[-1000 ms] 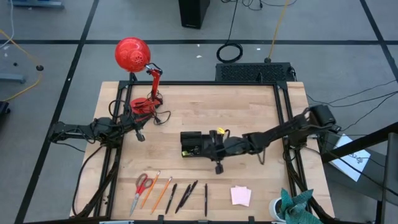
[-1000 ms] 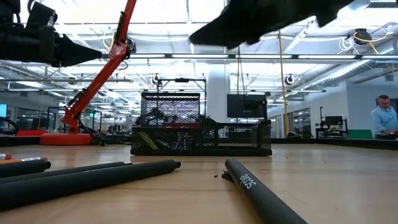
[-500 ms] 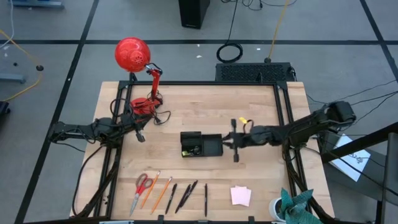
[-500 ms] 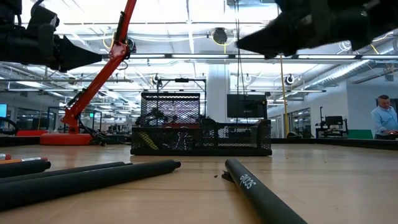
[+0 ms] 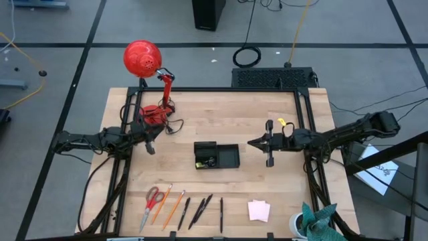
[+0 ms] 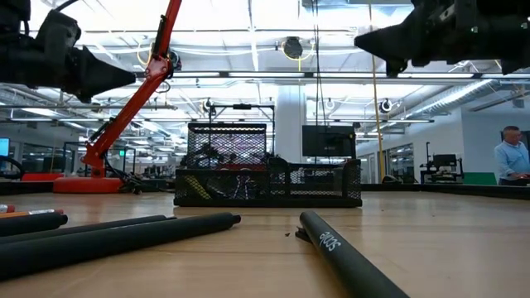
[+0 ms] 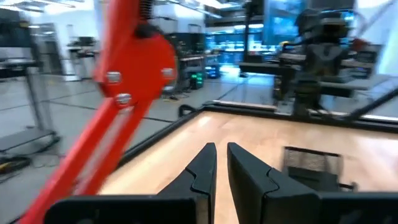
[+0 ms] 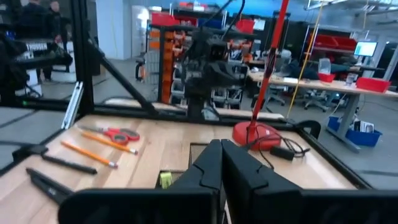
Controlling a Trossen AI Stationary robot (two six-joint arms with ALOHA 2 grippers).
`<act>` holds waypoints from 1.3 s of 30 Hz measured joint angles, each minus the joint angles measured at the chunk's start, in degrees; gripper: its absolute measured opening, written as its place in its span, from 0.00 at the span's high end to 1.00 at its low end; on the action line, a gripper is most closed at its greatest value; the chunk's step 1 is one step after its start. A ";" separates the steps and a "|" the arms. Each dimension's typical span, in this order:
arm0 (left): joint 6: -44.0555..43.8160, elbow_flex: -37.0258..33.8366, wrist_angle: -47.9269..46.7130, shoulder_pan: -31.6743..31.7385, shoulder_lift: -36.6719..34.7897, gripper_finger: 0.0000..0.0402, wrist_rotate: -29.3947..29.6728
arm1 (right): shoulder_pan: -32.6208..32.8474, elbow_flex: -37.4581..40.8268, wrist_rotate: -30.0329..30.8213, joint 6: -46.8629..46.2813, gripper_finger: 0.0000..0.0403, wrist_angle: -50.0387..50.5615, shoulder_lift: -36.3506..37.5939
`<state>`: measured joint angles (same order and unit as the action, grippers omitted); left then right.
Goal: Pick and place office supplies into organizer
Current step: Put the left pencil into the desk organizer
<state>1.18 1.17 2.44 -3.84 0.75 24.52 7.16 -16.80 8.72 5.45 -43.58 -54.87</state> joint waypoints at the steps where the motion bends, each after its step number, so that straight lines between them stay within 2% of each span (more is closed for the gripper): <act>1: -0.03 0.00 -0.08 0.00 0.00 0.88 -2.04 | 0.00 0.03 0.00 0.23 1.00 0.39 0.02; 5: -2.31 0.00 -0.22 -0.09 1.21 0.88 -10.24 | -0.02 0.07 0.03 2.03 1.00 -0.83 0.09; 8: -5.85 -0.02 1.97 -1.09 3.56 0.88 -12.00 | -0.02 0.07 0.05 4.39 1.00 -3.59 0.10; 11: -10.22 0.00 3.71 -3.18 7.30 0.88 -10.86 | -0.08 0.07 0.08 7.67 1.00 -5.06 0.52; 13: -12.99 -0.02 3.31 -5.21 11.16 0.88 -8.08 | -0.39 0.07 0.08 8.81 1.00 -4.59 1.05; 16: -19.19 0.04 3.06 -8.99 19.03 0.88 -3.29 | -1.10 0.07 0.13 8.79 1.00 -3.16 1.78; 19: -26.98 3.22 2.13 -13.44 28.29 0.88 -1.56 | -1.60 0.07 0.08 8.92 1.00 -2.24 2.05; 22: -30.61 10.63 -1.83 -18.81 38.42 0.88 1.26 | -2.39 0.07 0.01 9.57 1.00 -2.02 2.07; 25: -30.21 21.90 -9.90 -24.36 48.90 0.88 4.04 | -3.09 0.07 0.05 10.26 1.00 -1.97 2.08; 28: -32.41 35.56 -23.70 -29.34 59.65 0.88 7.18 | -3.72 0.06 0.01 10.28 1.00 -1.05 2.08; 31: -42.46 48.62 -40.34 -32.68 70.48 0.88 7.69 | -4.07 0.04 0.01 10.28 1.00 0.60 2.07; 35: -59.83 63.96 -58.90 -35.86 83.85 0.88 0.95 | -4.13 0.04 0.01 10.04 1.00 0.76 2.08; 39: -70.85 73.59 -72.66 -39.21 95.55 0.88 -9.82 | -4.11 0.04 0.01 7.73 1.00 0.78 2.08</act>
<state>-69.67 74.76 -70.22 -43.04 96.30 14.70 3.05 -16.75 8.73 13.18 -42.81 -52.80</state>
